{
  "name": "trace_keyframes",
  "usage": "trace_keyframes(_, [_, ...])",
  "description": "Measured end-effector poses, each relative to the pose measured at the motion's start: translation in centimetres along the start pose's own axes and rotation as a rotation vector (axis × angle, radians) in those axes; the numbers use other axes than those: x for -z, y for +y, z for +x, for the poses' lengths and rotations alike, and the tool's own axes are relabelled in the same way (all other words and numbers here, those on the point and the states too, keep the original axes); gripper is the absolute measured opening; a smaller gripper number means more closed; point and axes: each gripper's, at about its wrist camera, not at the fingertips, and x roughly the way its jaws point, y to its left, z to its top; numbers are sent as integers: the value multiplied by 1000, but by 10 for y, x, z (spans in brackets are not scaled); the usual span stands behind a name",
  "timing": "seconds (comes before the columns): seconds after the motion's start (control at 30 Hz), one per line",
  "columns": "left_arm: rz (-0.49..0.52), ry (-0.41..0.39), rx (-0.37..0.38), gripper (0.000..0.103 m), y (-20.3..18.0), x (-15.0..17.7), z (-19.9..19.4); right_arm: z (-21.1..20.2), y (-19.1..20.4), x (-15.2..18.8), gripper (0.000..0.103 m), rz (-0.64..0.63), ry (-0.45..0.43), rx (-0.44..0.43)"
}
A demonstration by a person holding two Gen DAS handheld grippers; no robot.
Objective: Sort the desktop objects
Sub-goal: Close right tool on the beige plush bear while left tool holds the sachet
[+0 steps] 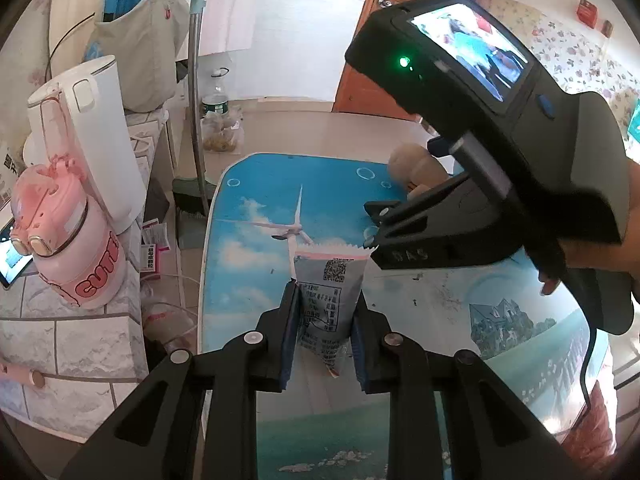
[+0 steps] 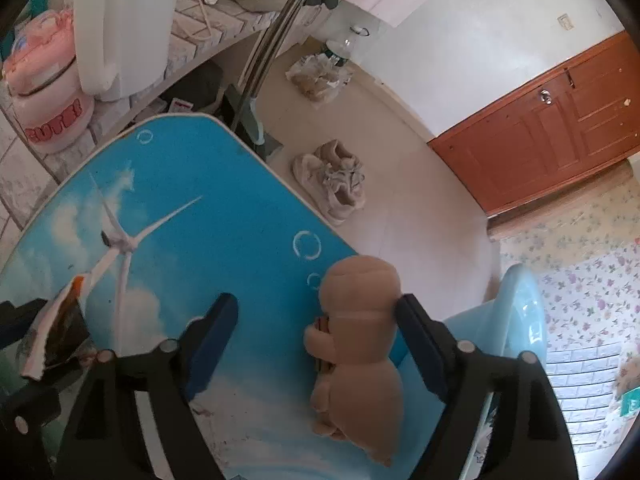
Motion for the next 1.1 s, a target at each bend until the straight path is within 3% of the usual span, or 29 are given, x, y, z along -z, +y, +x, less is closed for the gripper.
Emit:
trace_keyframes(0.13, [-8, -3, -10, 22, 2, 2, -3, 0, -2, -2, 79, -4, 0, -31])
trace_keyframes(0.2, [-16, -4, -16, 22, 6, 1, -3, -8, -4, -2, 57, -35, -39, -22])
trace_keyframes(0.23, [-22, -4, -16, 22, 8, 1, -2, -14, -7, -1, 34, -33, -58, -14])
trace_keyframes(0.27, [-29, -5, -16, 22, 10, 1, -1, -19, -12, 0, 20, -20, -72, -31])
trace_keyframes(0.37, [-30, -5, -25, 22, 9, 1, -1, -29, -24, 1, 5, 1, -89, -105])
trace_keyframes(0.53, [-28, -4, -34, 22, 8, 1, 0, -36, -24, 12, 5, -9, -102, -148])
trace_keyframes(0.63, [-29, -5, -36, 22, 8, 1, 0, -40, -26, 18, 5, 16, -88, -283])
trace_keyframes(0.67, [-30, -5, -35, 22, 5, 1, -3, -42, -27, 20, 5, 21, -98, -291])
trace_keyframes(0.73, [-28, -6, -35, 22, 5, 1, -3, -46, -27, 19, 8, 28, -133, -253])
trace_keyframes(0.83, [-25, -4, -34, 22, 5, -1, -3, -42, -32, 11, 33, 25, -119, -196])
trace_keyframes(1.03, [-14, -1, -34, 22, 8, -6, 1, -7, -33, -10, 37, -68, 17, -52])
trace_keyframes(1.1, [-10, -1, -34, 22, 8, -7, 1, 6, -27, -17, 40, -153, 71, 23])
